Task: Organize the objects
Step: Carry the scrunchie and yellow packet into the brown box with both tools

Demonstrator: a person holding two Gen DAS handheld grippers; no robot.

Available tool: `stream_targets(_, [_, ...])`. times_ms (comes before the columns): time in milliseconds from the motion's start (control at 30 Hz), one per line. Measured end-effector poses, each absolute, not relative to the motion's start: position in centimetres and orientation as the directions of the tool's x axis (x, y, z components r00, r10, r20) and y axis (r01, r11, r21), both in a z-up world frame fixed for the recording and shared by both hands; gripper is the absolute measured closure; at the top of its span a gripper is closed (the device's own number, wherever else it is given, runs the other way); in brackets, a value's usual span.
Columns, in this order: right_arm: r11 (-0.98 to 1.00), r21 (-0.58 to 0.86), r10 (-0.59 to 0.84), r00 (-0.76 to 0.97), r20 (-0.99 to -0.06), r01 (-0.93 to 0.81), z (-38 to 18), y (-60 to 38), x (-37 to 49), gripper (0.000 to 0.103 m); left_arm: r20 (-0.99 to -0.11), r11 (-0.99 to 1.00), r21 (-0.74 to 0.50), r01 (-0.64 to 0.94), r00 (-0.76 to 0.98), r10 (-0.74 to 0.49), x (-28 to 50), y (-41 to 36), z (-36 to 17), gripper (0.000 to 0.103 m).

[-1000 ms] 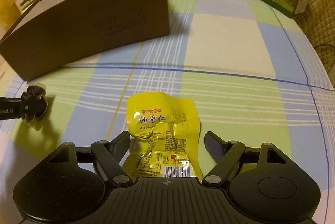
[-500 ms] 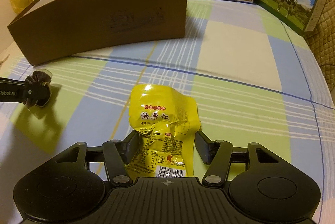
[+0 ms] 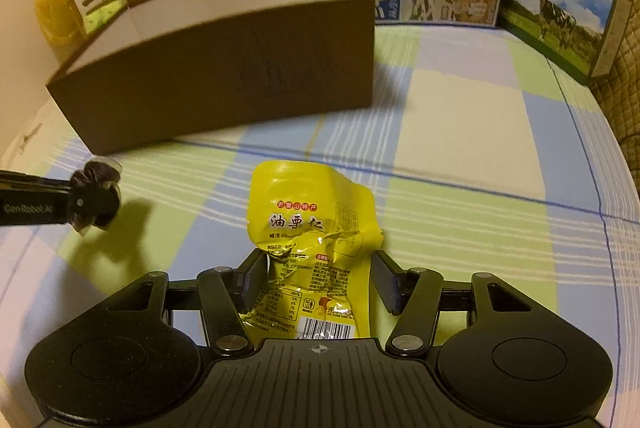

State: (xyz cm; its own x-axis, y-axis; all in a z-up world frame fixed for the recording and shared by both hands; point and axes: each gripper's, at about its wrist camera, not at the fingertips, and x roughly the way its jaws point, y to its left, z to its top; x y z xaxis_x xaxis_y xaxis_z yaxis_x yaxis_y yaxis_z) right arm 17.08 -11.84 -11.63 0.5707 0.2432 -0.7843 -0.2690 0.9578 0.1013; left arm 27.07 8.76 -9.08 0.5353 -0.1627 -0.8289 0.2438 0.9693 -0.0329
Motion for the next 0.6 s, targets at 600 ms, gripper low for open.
stream_targets(600, [0.924,0.147,0.343,0.594,-0.727,-0.353,-7.5,-9.1,18.1,0.049,-0.773,0.972,-0.052,0.231,0.606,-0.186,26.7,9.7,-4.8,0.075])
